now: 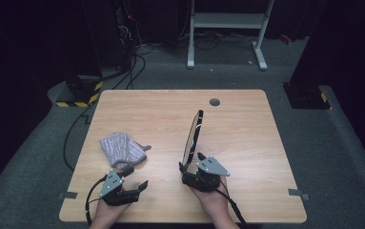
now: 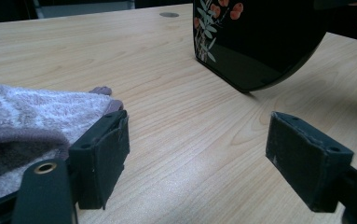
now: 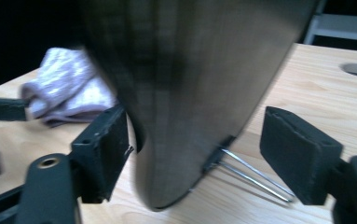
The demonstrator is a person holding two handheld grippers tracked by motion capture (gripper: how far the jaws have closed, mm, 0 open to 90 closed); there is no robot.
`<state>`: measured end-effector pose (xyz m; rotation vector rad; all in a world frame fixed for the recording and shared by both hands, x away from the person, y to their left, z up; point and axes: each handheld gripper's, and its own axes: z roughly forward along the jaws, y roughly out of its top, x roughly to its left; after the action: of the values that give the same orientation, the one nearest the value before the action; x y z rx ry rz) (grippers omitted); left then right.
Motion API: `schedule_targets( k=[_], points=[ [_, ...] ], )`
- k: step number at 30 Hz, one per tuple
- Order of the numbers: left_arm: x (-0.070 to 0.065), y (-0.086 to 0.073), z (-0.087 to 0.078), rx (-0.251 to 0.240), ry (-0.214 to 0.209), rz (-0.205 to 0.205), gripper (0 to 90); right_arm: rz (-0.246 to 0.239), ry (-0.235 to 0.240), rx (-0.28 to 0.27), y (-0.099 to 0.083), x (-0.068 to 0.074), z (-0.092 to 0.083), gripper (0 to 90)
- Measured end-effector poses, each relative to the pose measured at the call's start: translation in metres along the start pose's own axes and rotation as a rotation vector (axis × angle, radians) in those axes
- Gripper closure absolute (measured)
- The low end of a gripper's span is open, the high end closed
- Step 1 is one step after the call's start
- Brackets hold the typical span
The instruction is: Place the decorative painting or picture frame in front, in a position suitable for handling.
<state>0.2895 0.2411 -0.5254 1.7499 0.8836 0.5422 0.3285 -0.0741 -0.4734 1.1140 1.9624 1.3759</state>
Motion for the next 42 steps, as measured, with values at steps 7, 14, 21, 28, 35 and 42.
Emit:
schedule_targets(
  k=[7, 14, 21, 28, 35, 42],
  points=[
    [0.000, 0.000, 0.000, -0.003, -0.004, -0.004, 21.9, 0.034, -0.013, -0.014, -0.002, -0.009, -0.005, 26.2],
    [0.000, 0.000, 0.000, -0.006, -0.009, -0.009, 21.9, 0.049, -0.015, -0.021, -0.008, -0.021, -0.013, 26.4],
    [0.001, 0.000, 0.000, -0.004, -0.012, -0.004, 21.9, 0.053, -0.025, -0.034, -0.012, -0.040, -0.023, 30.4],
    [0.001, 0.000, -0.001, -0.007, -0.024, -0.001, 21.9, 0.057, -0.025, -0.029, -0.015, -0.054, -0.027, 33.2],
    [0.001, 0.001, 0.000, 0.003, -0.015, 0.007, 21.9, 0.024, 0.035, -0.024, -0.010, -0.047, -0.030, 42.1],
    [-0.001, 0.001, 0.001, 0.014, -0.024, 0.030, 21.9, 0.053, 0.058, -0.043, -0.001, -0.052, -0.027, 44.5]
  ],
)
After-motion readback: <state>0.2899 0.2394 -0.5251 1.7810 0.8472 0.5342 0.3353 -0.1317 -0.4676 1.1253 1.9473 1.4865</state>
